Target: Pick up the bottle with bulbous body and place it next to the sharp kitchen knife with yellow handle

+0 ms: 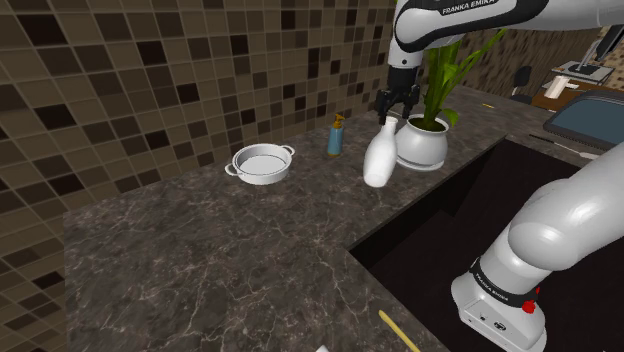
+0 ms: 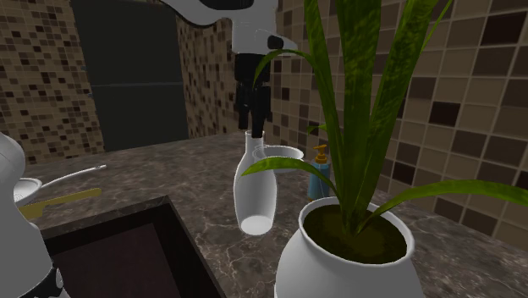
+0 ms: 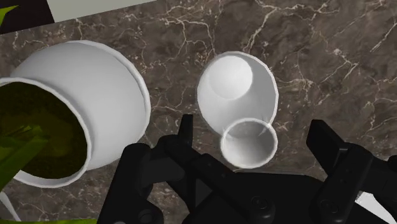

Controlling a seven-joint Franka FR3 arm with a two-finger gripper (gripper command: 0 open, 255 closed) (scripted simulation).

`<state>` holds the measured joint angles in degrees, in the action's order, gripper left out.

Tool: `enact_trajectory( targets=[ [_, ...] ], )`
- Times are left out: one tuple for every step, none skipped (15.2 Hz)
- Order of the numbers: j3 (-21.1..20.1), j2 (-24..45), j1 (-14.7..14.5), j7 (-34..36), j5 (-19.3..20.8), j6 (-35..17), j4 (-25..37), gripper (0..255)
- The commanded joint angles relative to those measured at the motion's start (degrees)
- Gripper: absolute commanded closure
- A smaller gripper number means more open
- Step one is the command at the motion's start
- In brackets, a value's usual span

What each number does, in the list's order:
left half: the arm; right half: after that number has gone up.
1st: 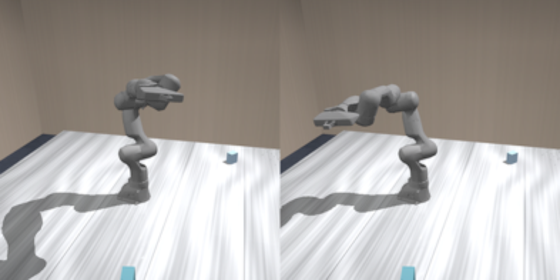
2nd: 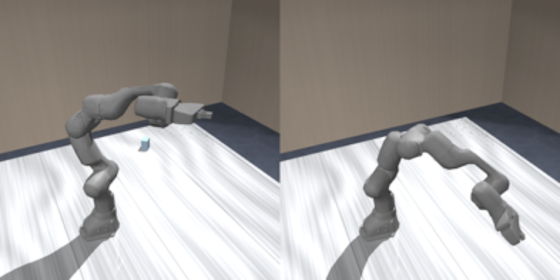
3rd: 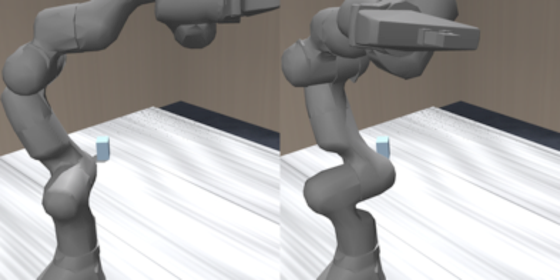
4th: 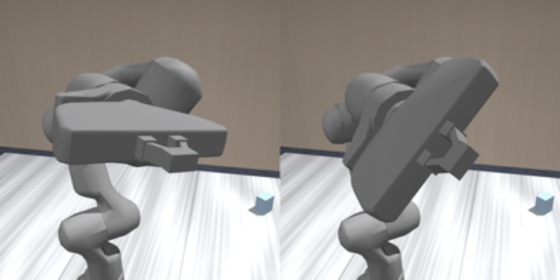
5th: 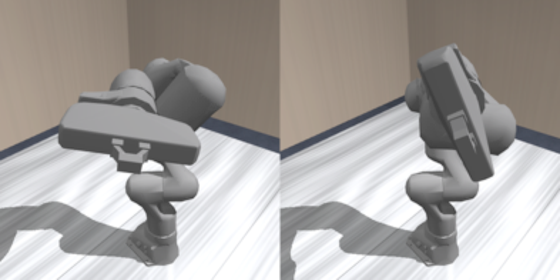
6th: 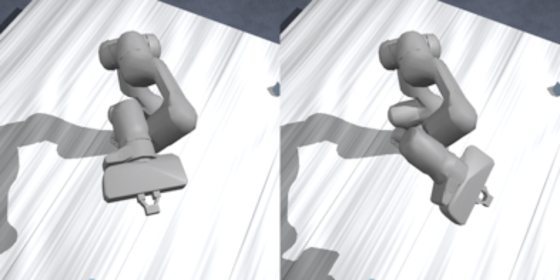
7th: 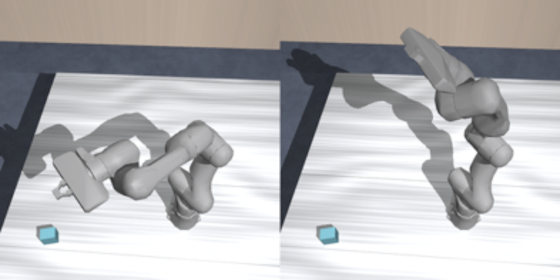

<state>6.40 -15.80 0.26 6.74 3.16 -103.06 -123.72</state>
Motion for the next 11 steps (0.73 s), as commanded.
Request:
enact_trajectory(
  targets=[
    [0.07,0.11,0.04,0.01,0.02,-1.71,-1.52,0],
    [0.1,0.17,0.05,0.02,0.04,-2.49,-2.25,0],
    [0.13,0.23,0.07,0.02,0.06,-3.26,-2.96,0],
    [0.15,0.31,0.08,0.02,0.07,-4.04,-3.66,0],
    [0.17,0.34,0.09,0.02,0.08,-4.49,-4.07,0],
    [0.17,0.35,0.09,0.02,0.08,-4.49,-4.07,0],
    [0.17,0.35,0.09,0.02,0.08,-4.49,-4.06,0],
    [0.17,0.36,0.09,0.02,0.08,-4.49,-4.06,0],
    [0.17,0.36,0.09,0.02,0.08,-4.49,-4.06,0],
    [0.17,0.36,0.09,0.02,0.08,-4.49,-4.06,0],
    [0.17,0.36,0.09,0.02,0.08,-4.49,-4.06,0]
  ],
)
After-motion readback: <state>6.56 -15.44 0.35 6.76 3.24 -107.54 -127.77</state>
